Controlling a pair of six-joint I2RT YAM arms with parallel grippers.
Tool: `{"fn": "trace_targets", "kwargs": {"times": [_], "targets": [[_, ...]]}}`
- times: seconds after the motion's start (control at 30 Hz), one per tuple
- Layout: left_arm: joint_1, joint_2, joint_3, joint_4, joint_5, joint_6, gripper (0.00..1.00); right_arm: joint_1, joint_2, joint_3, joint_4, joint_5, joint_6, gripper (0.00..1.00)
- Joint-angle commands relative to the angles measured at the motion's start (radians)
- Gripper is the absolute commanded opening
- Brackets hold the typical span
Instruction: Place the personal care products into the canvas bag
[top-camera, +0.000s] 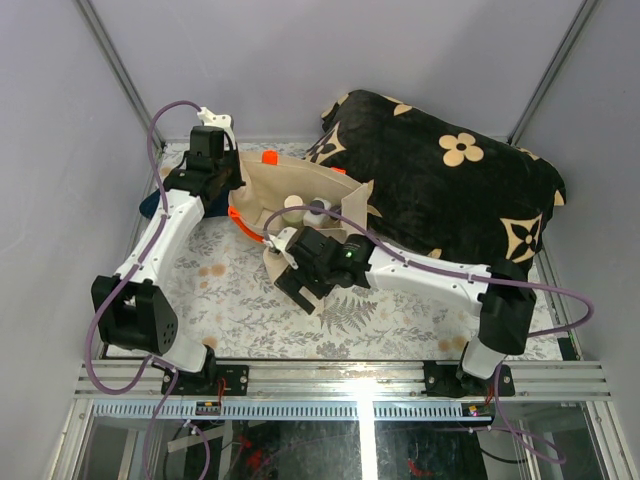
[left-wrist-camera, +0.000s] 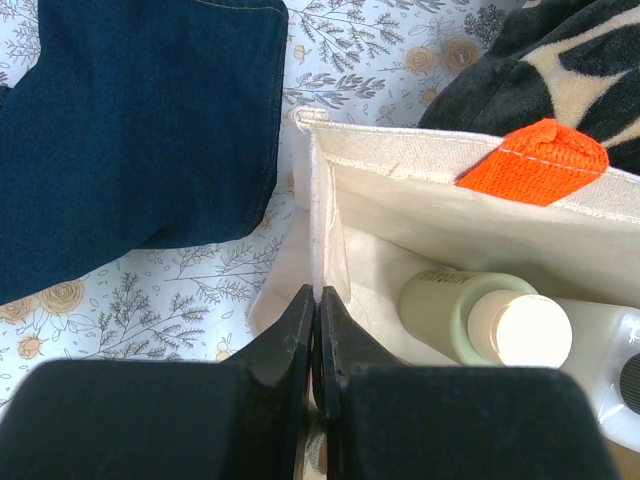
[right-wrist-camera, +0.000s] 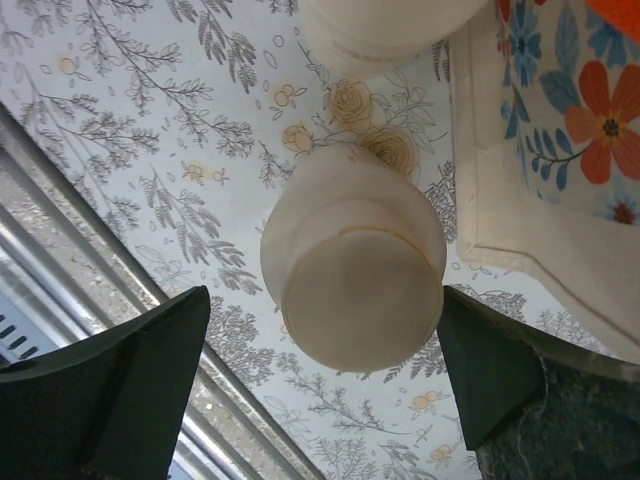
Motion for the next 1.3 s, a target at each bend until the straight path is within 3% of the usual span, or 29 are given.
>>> {"fn": "trace_targets", "kwargs": {"times": [0.0, 0.53, 0.77, 0.9, 1.1, 1.27], "targets": [[-0.001, -0.023, -0.021, 0.038, -0.008, 0.004, 0.00, 0.007, 0.057, 0.049, 0.057, -0.028, -0.035, 1.00], [-0.001, -0.029, -0.026, 0.042, 0.000, 0.002, 0.00, 0.008, 0.162, 0.052, 0.032, 0.006, -0.045, 1.00], [0.000, -0.025, -0.029, 0.044, -0.001, 0.000, 0.00, 0.008, 0.177, 0.051, 0.042, 0.018, -0.039, 0.95], [0.000, -0.026, -0.031, 0.044, -0.001, 0.000, 0.00, 0.007, 0.185, 0.054, 0.042, 0.026, -0.040, 0.81], [0.001, -0.026, -0.030, 0.044, -0.001, -0.001, 0.00, 0.007, 0.163, 0.066, 0.013, 0.050, -0.046, 0.38], [0.000, -0.026, -0.028, 0.043, -0.004, 0.000, 0.00, 0.006, 0.101, 0.039, -0.003, 0.088, -0.044, 0.25]]}}
